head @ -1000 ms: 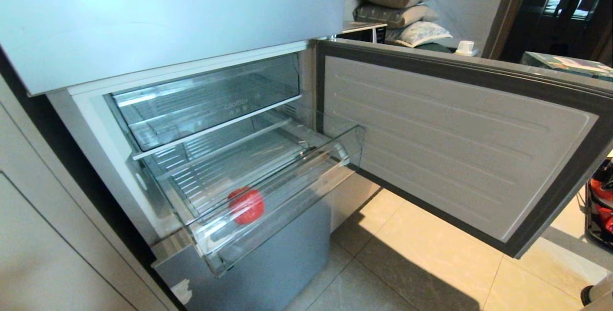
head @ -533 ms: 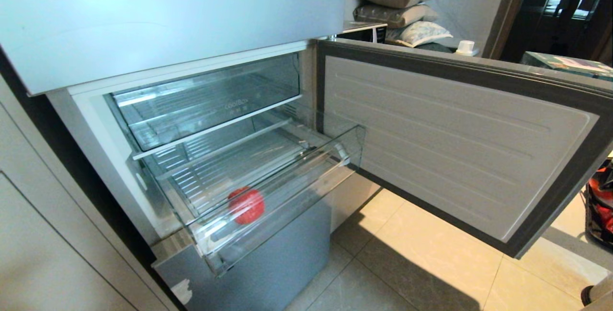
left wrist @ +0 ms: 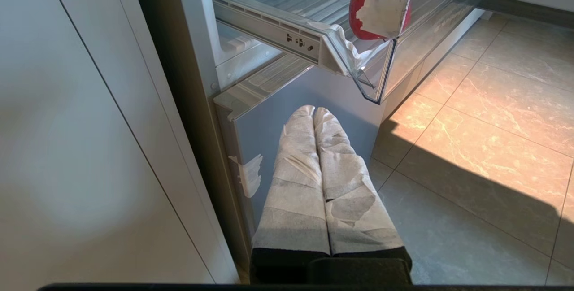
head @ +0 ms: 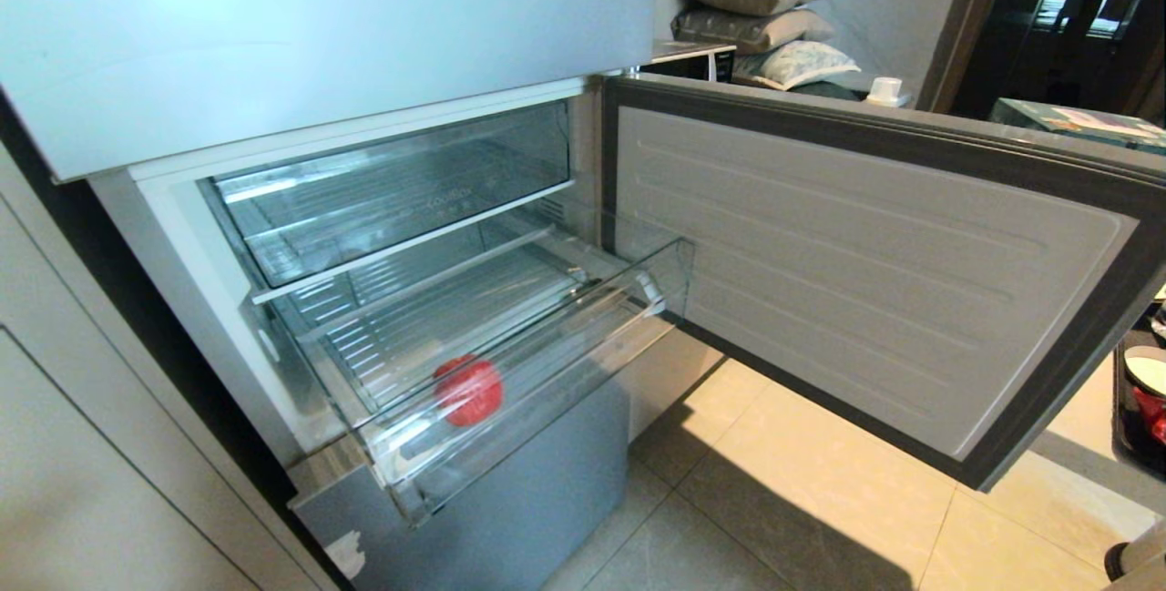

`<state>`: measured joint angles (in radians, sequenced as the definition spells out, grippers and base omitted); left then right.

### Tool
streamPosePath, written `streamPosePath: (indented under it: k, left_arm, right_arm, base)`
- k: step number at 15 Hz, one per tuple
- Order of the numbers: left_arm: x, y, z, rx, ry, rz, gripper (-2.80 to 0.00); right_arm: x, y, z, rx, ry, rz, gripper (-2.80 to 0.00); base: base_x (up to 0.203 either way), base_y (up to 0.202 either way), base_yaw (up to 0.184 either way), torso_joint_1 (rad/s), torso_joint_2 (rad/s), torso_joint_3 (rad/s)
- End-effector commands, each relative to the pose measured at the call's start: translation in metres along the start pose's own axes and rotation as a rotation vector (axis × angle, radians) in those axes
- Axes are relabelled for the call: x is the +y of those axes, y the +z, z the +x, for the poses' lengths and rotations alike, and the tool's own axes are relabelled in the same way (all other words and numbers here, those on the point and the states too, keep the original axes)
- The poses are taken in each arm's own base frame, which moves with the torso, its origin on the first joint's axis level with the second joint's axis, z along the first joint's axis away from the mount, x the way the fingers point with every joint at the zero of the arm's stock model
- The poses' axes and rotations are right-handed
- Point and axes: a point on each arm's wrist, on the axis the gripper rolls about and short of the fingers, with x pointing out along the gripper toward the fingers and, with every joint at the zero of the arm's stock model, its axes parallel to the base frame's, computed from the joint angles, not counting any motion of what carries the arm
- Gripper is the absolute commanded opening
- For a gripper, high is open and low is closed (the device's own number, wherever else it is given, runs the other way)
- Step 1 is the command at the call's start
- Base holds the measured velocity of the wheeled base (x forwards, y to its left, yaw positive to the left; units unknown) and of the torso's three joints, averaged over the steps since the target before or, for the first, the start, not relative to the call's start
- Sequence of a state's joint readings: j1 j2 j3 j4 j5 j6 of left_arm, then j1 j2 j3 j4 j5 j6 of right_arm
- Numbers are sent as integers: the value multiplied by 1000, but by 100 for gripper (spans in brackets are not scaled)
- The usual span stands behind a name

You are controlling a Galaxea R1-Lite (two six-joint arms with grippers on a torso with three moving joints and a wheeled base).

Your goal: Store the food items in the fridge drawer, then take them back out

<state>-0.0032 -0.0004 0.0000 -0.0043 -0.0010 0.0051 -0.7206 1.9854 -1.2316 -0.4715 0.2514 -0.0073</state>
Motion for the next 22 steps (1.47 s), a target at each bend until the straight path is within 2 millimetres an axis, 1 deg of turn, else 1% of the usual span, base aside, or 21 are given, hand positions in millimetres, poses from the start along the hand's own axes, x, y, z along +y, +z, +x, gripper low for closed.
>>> streamPosePath:
  k: [1,2,3,5,6,8,9,10,11,13,14,15,16,19,22]
  left_arm:
    - [0,0,0,2,0,-1,-280]
    - [0,0,0,0,0,1,-280]
    - [0,0,0,1,0,0,-280]
    - [0,0,0,2,0,0,-280]
    - [0,0,0,0,0,0,-280]
    - [0,0,0,1,0,0,-280]
    - [0,0,0,1,0,0,-280]
    - [0,0,0,0,0,1,-280]
    - [0,0,0,0,0,1,-280]
    - [0,0,0,0,0,0,-280]
    - [0,0,0,0,0,0,-280]
    - [0,0,0,0,0,-1,-280]
    - [0,0,0,0,0,-1,-280]
    - [0,0,0,1,0,-1,-280]
    - [0,0,0,0,0,-1,-280]
  right_arm:
    - [22,32,-86,-108,-10,-39,-280]
    - [29,31,-116,-125,-21,-52,-280]
    - [36,26,-145,-138,-35,-64,-280]
    - [51,5,-205,-171,-58,-84,-280]
    - [58,-5,-229,-196,-61,-92,-280]
    - [76,-34,-282,-271,-30,-116,-280]
    - [83,-51,-302,-311,6,-128,-280]
    - [90,-74,-323,-351,70,-142,-280]
    - [94,-97,-335,-372,157,-154,-280]
    - [94,-148,-346,-348,345,-165,-280]
    - [92,-167,-349,-307,396,-156,-280]
    - [90,-183,-349,-210,428,-137,-280]
    - [89,-194,-347,-120,456,-116,-280]
    - [88,-197,-347,-93,521,-141,-280]
    - [81,-209,-352,-125,445,-245,-280]
  base:
    - [0,0,0,0,0,0]
    - [0,0,0,0,0,0]
    - [0,0,0,0,0,0]
    - [0,0,0,0,0,0]
    - [0,0,0,0,0,0]
    - [0,0,0,0,0,0]
    - [0,0,0,0,0,0]
    - [0,0,0,0,0,0]
    - [0,0,0,0,0,0]
    - [0,0,0,0,0,0]
    - [0,0,0,0,0,0]
    - [0,0,0,0,0,0]
    - [0,0,0,0,0,0]
    - [0,0,0,0,0,0]
    - [0,0,0,0,0,0]
